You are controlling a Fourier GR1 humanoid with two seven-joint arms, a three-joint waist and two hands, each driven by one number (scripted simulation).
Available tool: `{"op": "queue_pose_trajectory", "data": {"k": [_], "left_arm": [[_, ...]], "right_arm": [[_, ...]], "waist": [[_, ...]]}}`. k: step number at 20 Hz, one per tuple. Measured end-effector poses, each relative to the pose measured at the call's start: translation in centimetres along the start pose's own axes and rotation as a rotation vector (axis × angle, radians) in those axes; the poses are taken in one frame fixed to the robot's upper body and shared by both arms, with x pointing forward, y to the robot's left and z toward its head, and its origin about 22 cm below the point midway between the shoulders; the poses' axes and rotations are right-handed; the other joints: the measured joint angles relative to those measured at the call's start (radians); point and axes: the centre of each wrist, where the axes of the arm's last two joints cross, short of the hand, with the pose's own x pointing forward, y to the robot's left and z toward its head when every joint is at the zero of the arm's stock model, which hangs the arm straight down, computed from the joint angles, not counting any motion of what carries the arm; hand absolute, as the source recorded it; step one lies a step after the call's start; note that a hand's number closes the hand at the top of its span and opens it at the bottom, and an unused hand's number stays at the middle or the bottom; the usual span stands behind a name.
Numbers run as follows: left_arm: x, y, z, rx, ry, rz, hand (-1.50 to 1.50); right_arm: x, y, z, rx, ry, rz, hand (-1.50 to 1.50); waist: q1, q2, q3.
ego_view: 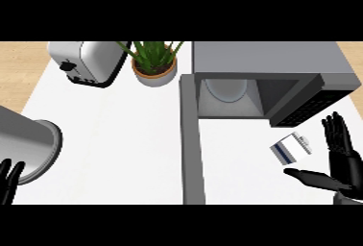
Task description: Pick up the milk, place it into the microwave and close the microwave
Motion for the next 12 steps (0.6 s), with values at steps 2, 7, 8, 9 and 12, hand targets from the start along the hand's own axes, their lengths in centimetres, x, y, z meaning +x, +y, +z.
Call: {"op": "queue_pose_trajectory", "data": {"k": [2, 7, 8, 9, 12], "left_arm": [[0.1, 0.0, 0.3, 0.002, -0.001, 0.000, -1.50], [-0.4, 0.0, 0.1, 0.003, 0.000, 0.005, -1.50], [-0.3, -0.2, 0.1, 0.003, 0.000, 0.004, -1.50], [-0.5, -0.2, 0.2, 0.002, -0.001, 0.005, -1.50], [-0.7, 0.1, 0.5, 0.009, -0.007, 0.009, -1.50]], "right_arm": [[-0.6, -0.4, 0.2, 0.013, 0.013, 0.004, -1.50], [-2.8, -1.2, 0.6, 0.039, 0.051, 0.008, -1.50], [-3.1, -1.6, 0.5, 0.040, 0.057, 0.009, -1.50], [-3.5, -1.2, 0.2, 0.042, 0.064, 0.013, -1.50], [-4.8, -1.8, 0.7, 0.045, 0.081, 0.026, -1.50]], "waist": [[0.000, 0.000, 0.000], [0.000, 0.000, 0.000], [0.000, 0.000, 0.000], [0.001, 0.000, 0.000], [0.003, 0.001, 0.000]]}}
